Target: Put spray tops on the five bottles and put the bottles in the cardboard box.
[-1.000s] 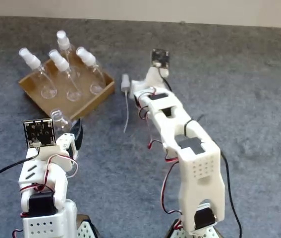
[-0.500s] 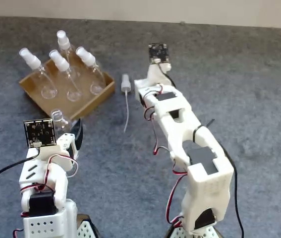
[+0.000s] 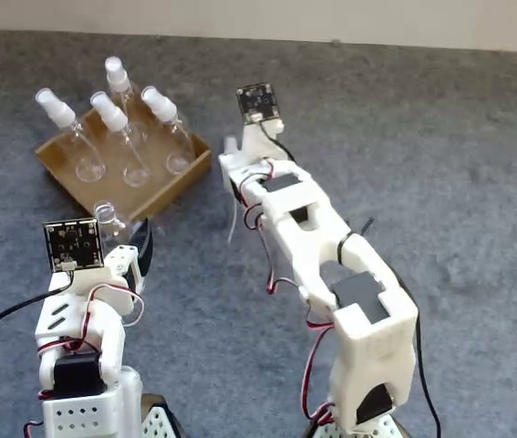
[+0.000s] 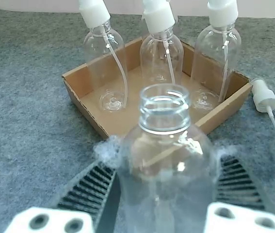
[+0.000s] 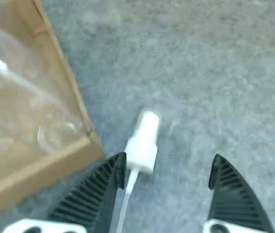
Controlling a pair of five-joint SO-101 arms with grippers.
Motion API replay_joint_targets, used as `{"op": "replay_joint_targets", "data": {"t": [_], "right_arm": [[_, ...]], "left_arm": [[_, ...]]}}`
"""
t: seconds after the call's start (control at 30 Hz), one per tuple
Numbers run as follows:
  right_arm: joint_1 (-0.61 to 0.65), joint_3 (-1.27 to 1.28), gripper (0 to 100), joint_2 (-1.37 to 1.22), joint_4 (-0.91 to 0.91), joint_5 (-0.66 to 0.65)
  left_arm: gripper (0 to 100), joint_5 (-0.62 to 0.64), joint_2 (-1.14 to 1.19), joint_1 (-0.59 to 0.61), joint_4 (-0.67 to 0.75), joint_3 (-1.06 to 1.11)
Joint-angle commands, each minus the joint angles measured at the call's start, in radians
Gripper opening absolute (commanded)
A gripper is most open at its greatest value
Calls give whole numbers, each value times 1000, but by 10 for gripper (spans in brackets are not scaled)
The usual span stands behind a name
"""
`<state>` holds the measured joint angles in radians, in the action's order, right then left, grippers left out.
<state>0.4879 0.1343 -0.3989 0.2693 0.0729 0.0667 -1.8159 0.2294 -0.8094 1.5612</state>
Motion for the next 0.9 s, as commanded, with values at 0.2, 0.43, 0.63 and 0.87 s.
{"op": "replay_joint_targets", "data": {"t": [0.2, 0.43, 0.63, 0.87], "right_arm": [[15, -335, 259, -179, 5, -9], [25, -355, 259, -226, 5, -9], [45, -354, 254, -275, 18, -9], [24, -363, 248, -306, 222, -11]], "left_arm": [[181, 5, -4, 5, 58, 16], [181, 5, -4, 5, 112, 48], [181, 5, -4, 5, 112, 47], [181, 5, -4, 5, 112, 47]]}}
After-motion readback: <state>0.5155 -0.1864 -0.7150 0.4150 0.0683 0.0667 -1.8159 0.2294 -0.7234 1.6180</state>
